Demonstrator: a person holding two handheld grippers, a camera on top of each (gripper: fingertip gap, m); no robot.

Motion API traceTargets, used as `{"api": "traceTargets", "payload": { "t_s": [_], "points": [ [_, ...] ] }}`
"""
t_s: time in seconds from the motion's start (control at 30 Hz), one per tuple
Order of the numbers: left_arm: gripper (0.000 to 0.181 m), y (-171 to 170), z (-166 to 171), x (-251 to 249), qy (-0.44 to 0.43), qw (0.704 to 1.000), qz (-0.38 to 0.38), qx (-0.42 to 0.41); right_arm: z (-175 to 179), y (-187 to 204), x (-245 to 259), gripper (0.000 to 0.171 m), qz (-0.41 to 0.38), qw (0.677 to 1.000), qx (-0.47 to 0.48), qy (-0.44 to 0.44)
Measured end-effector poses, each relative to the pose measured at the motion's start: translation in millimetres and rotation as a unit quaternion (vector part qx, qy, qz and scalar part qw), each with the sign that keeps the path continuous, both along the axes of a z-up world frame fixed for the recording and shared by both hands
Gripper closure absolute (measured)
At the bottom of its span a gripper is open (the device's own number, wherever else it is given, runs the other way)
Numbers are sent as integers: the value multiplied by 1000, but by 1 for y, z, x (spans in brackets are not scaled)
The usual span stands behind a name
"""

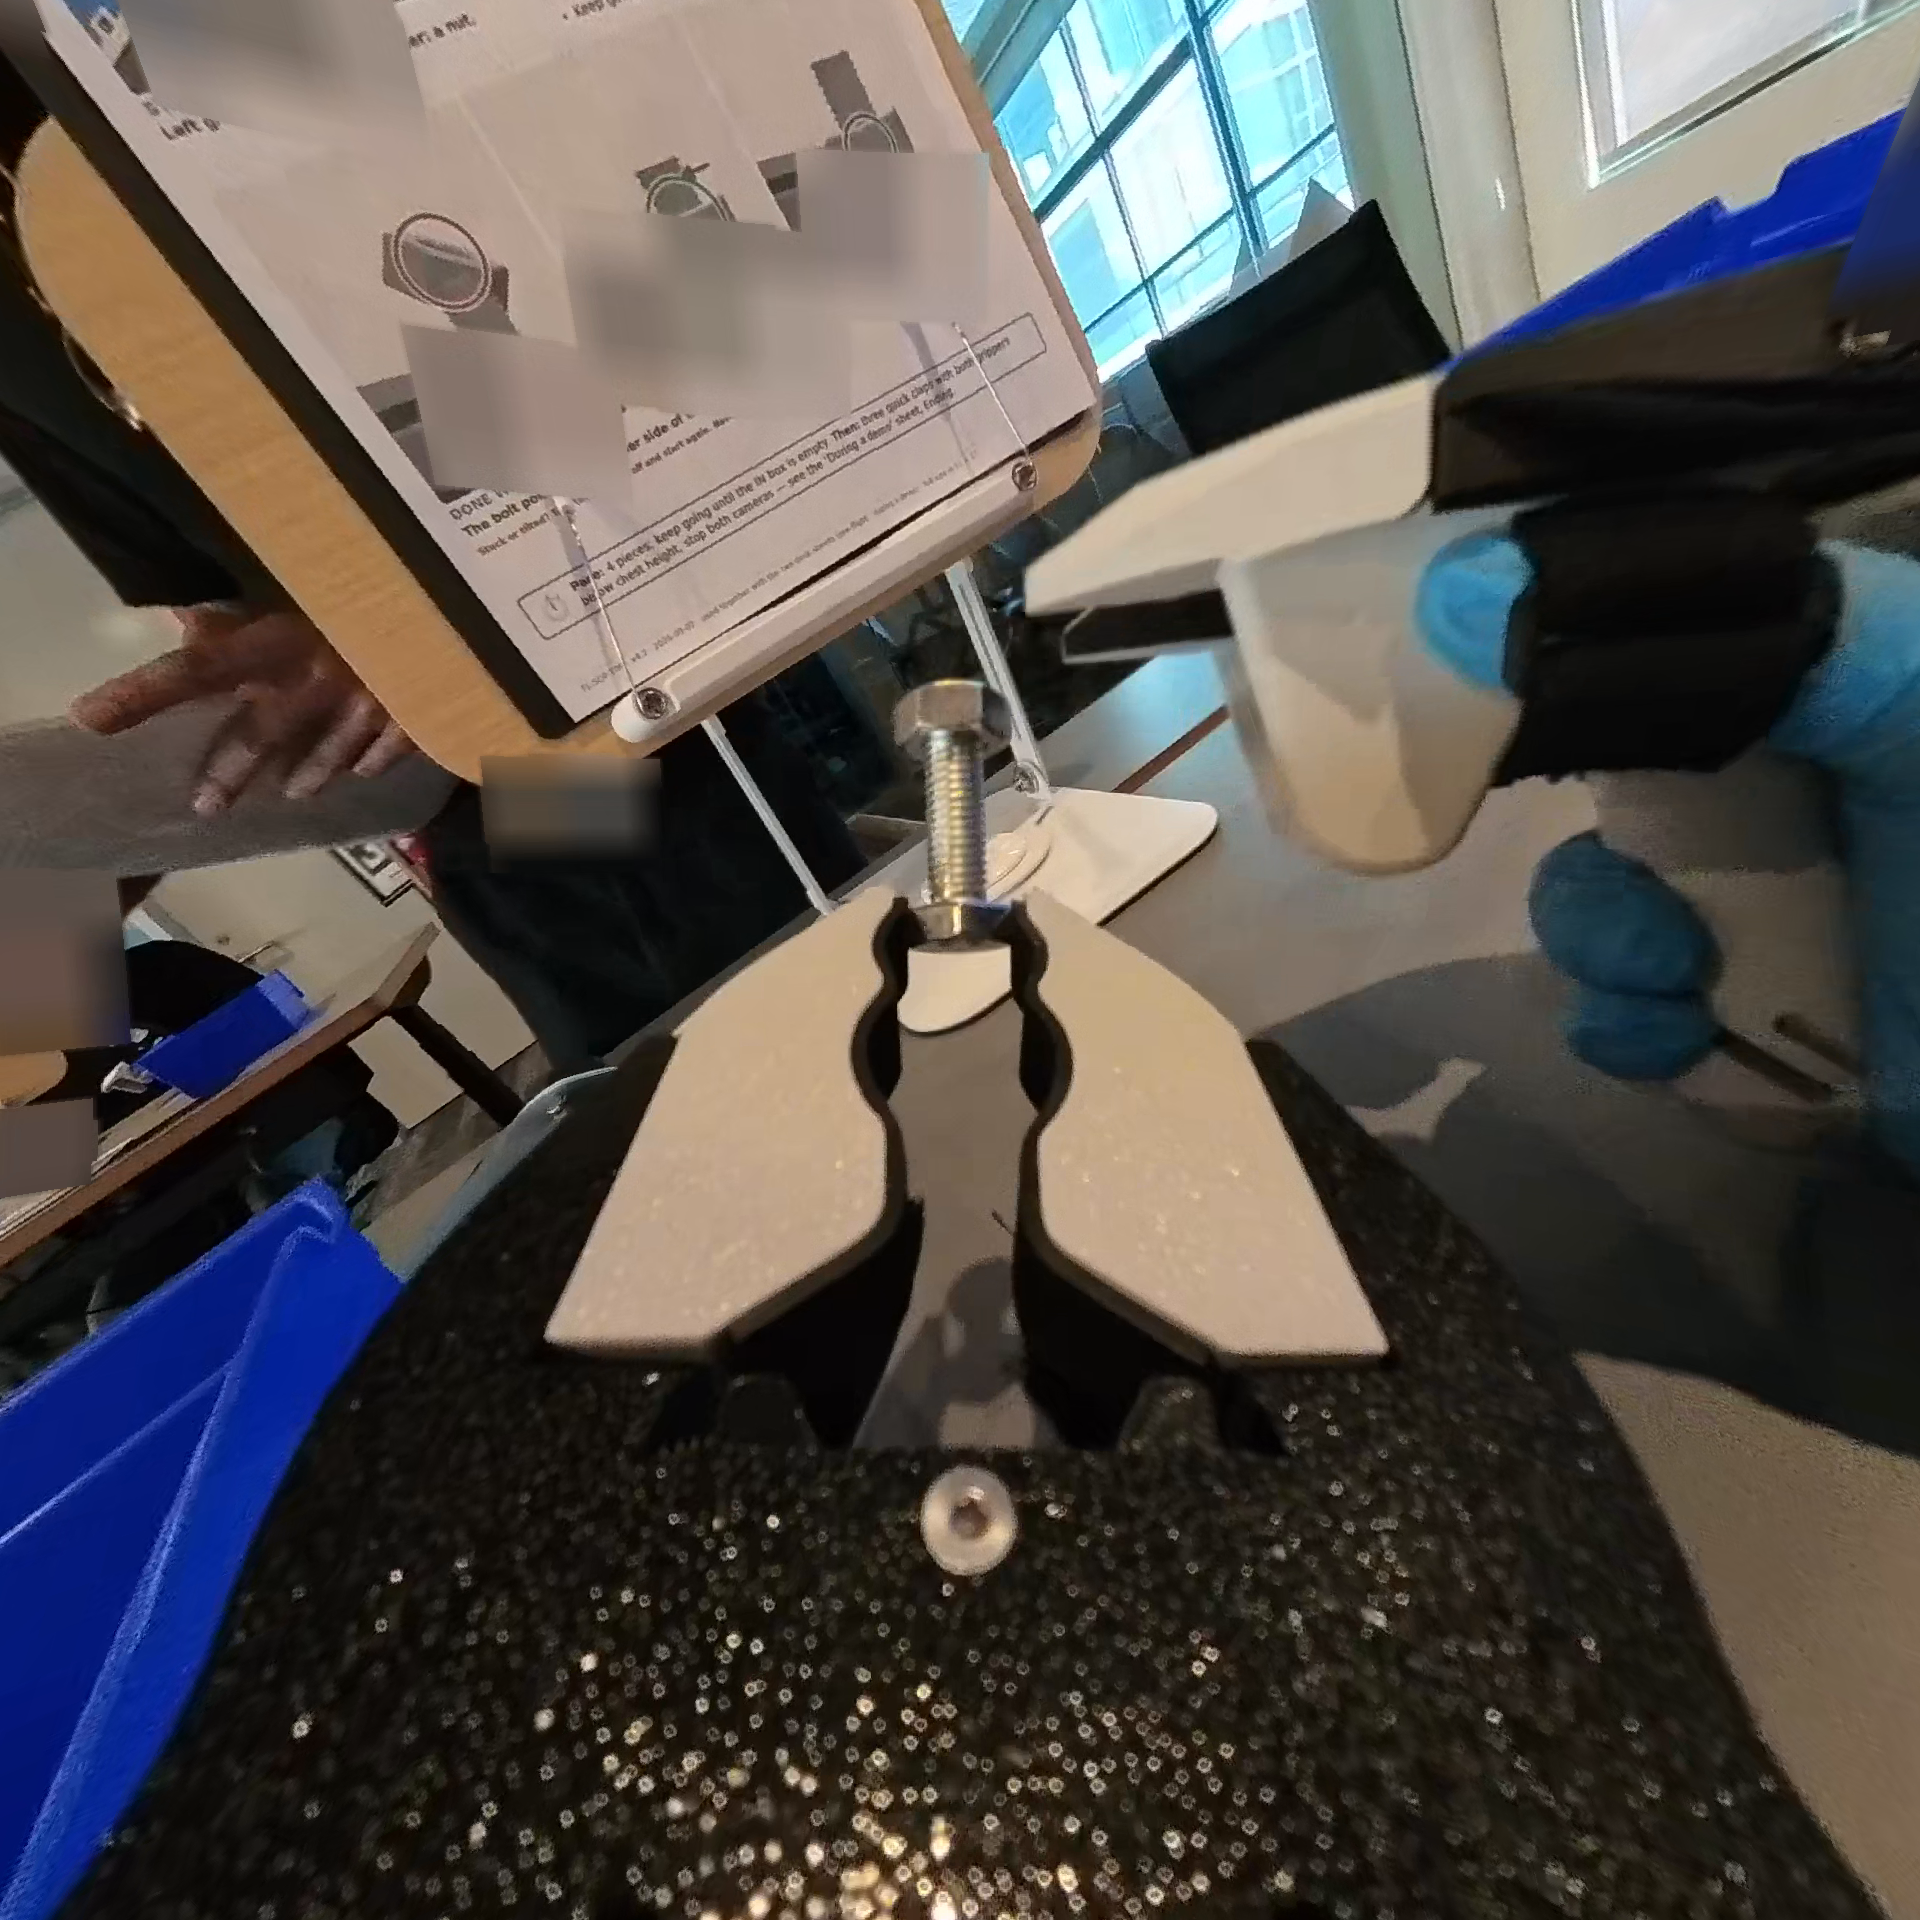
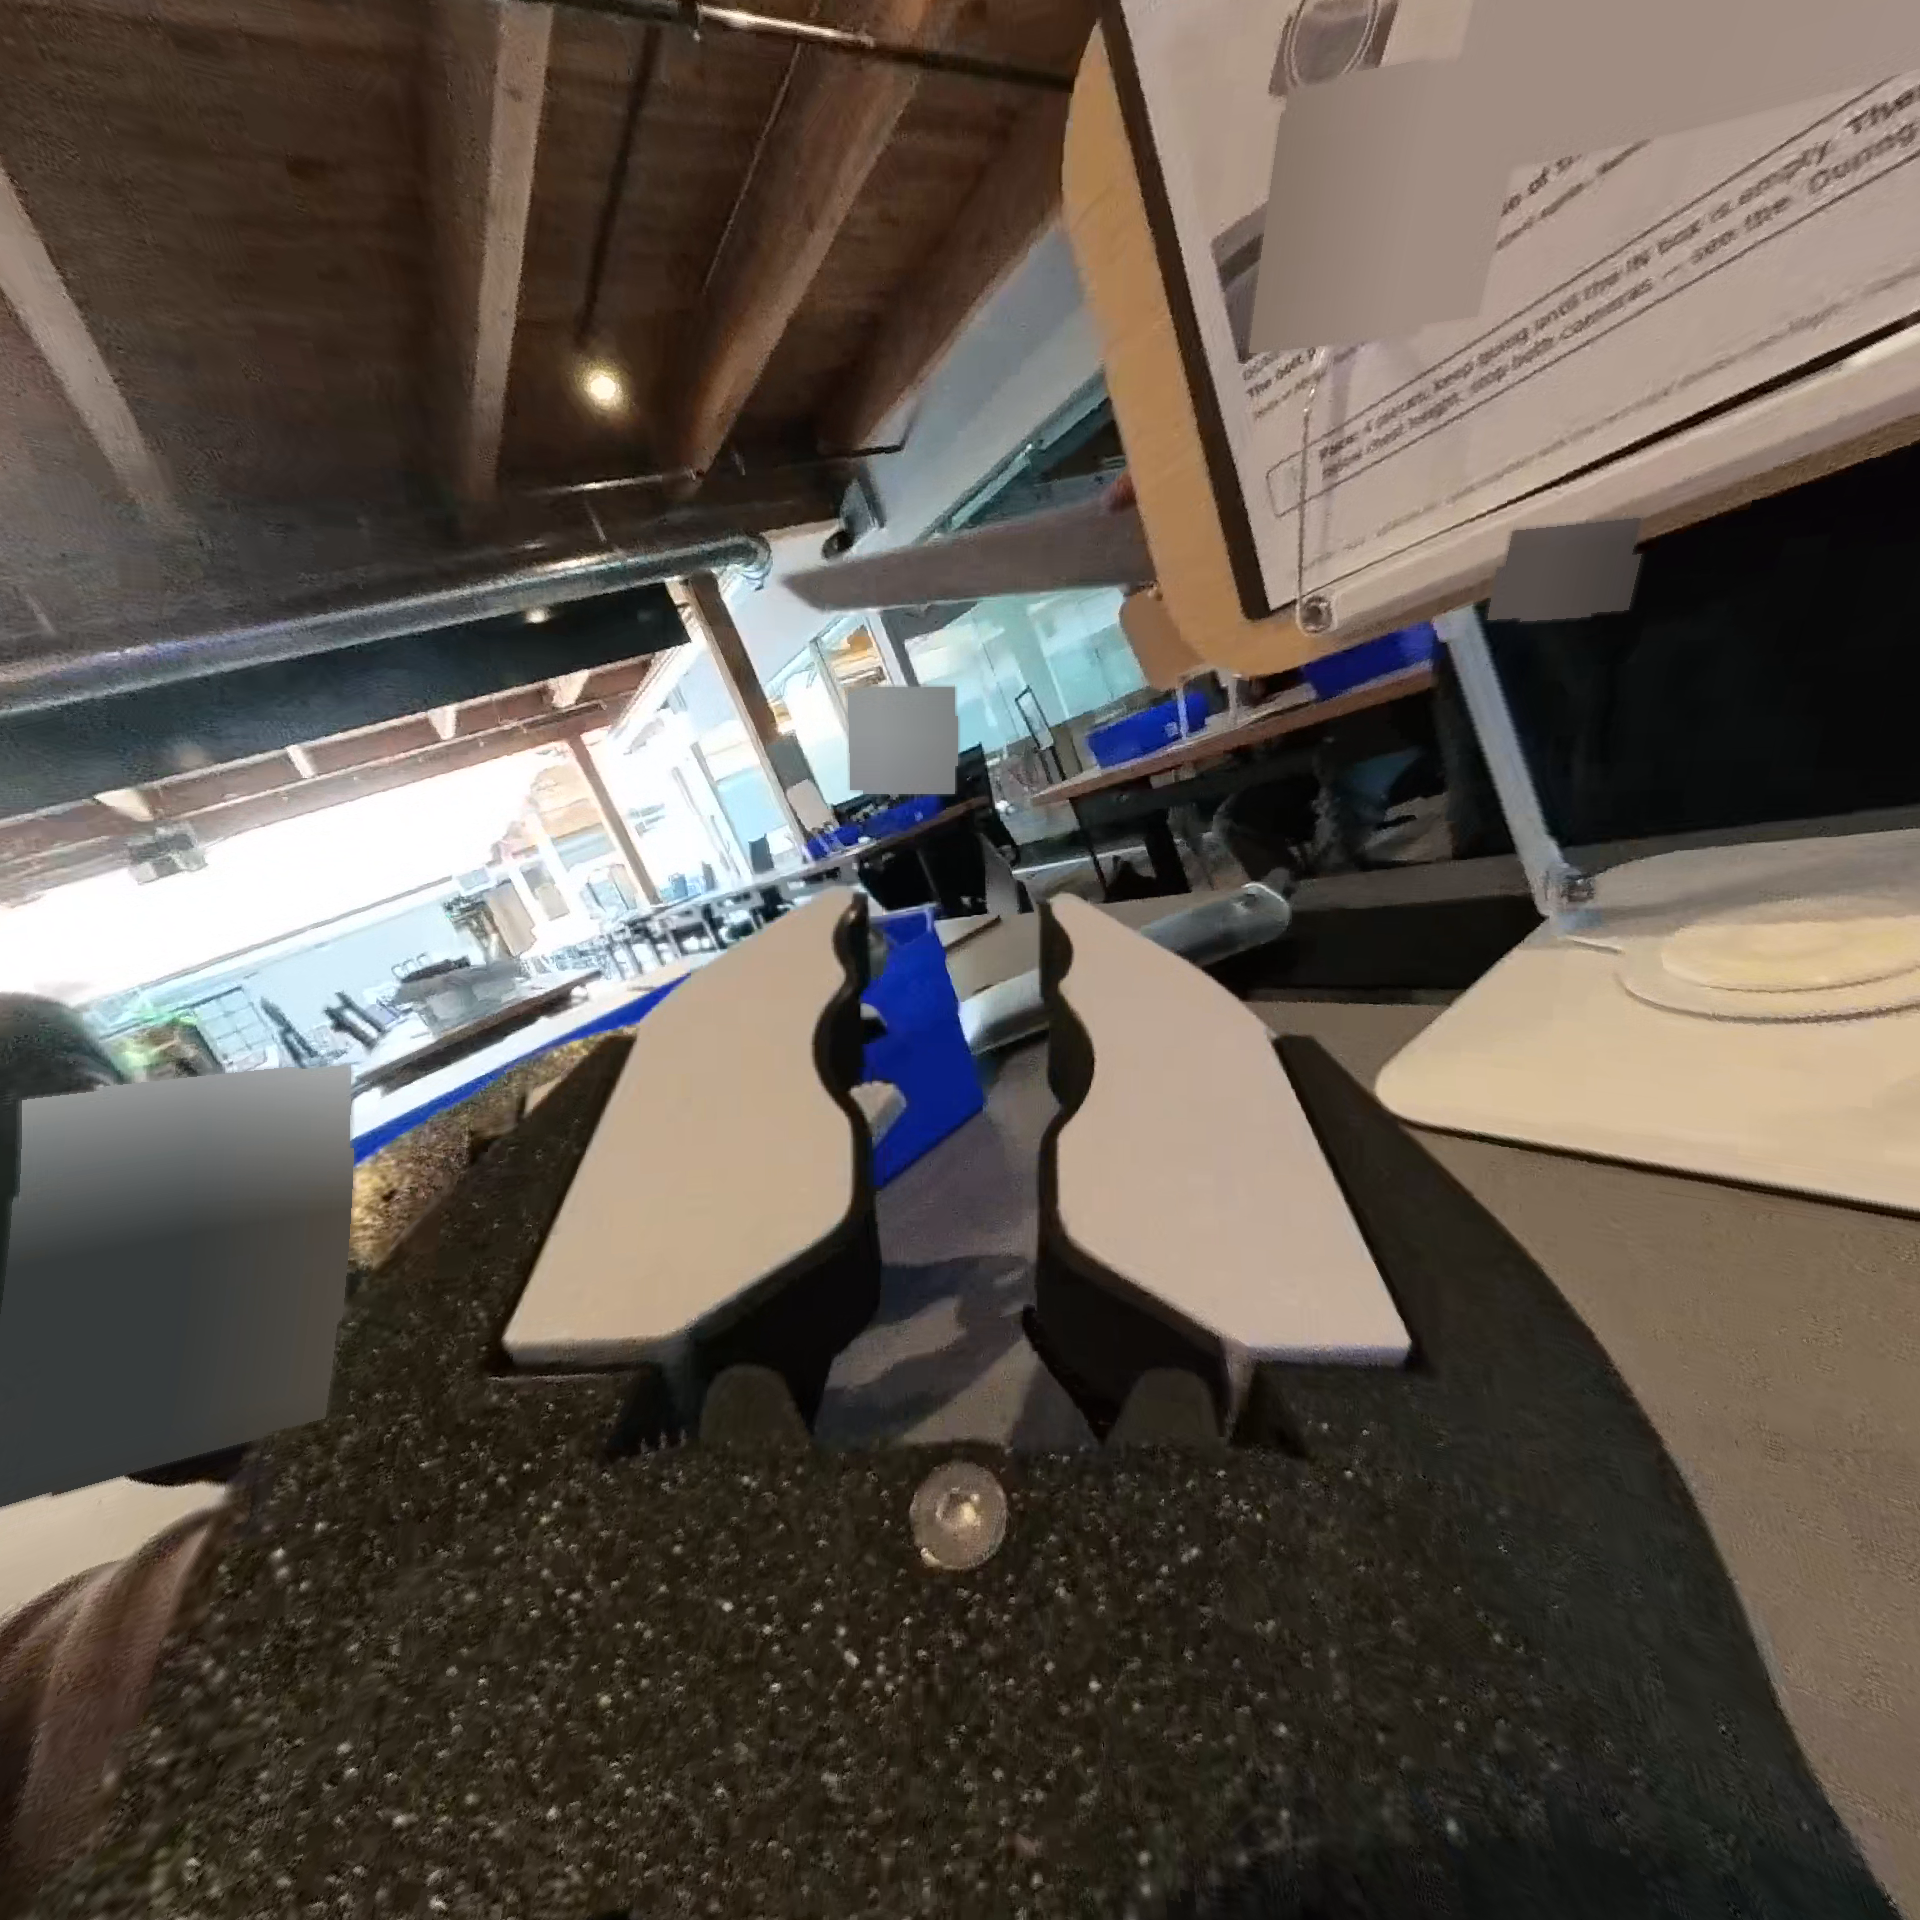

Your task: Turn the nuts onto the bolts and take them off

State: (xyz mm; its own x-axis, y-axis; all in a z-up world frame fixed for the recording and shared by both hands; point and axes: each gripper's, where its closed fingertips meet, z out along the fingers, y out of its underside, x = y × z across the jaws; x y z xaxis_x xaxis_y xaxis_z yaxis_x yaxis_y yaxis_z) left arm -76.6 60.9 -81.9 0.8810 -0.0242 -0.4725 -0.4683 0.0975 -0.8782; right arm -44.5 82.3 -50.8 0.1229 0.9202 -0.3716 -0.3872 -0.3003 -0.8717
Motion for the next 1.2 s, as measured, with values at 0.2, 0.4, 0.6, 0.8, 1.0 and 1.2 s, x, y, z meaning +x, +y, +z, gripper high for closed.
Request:
{"api": "traceTargets", "payload": {
  "t_s": [0.2, 0.4, 0.6, 0.8, 1.0, 1.2],
  "points": [
    [163, 1, 0, 4, 15, 1000, -4, 0, -3, -19, -23, 134, 102, 994, -25, 1],
    [163, 1, -1, 10, 26, 1000, -16, 2, 0, -23, -19, 154, 143, 990, -16, 3],
    [163, -7, 1, 16, 27, 998, -51, 15, 5, -39, -12, 154, 208, 969, 128, -23],
    [163, -13, -2, 29, 32, 996, -88, 10, 3, -51, 2, 154, 271, 929, 253, -2],
    [163, -15, -2, 33, 16, 995, -103, 7, 3, -54, 5, 154, 320, 909, 266, 21],
    [163, -13, -5, 34, 20, 995, -96, -3, 1, -51, 7, 154, 344, 904, 252, 36]
  ]
}}
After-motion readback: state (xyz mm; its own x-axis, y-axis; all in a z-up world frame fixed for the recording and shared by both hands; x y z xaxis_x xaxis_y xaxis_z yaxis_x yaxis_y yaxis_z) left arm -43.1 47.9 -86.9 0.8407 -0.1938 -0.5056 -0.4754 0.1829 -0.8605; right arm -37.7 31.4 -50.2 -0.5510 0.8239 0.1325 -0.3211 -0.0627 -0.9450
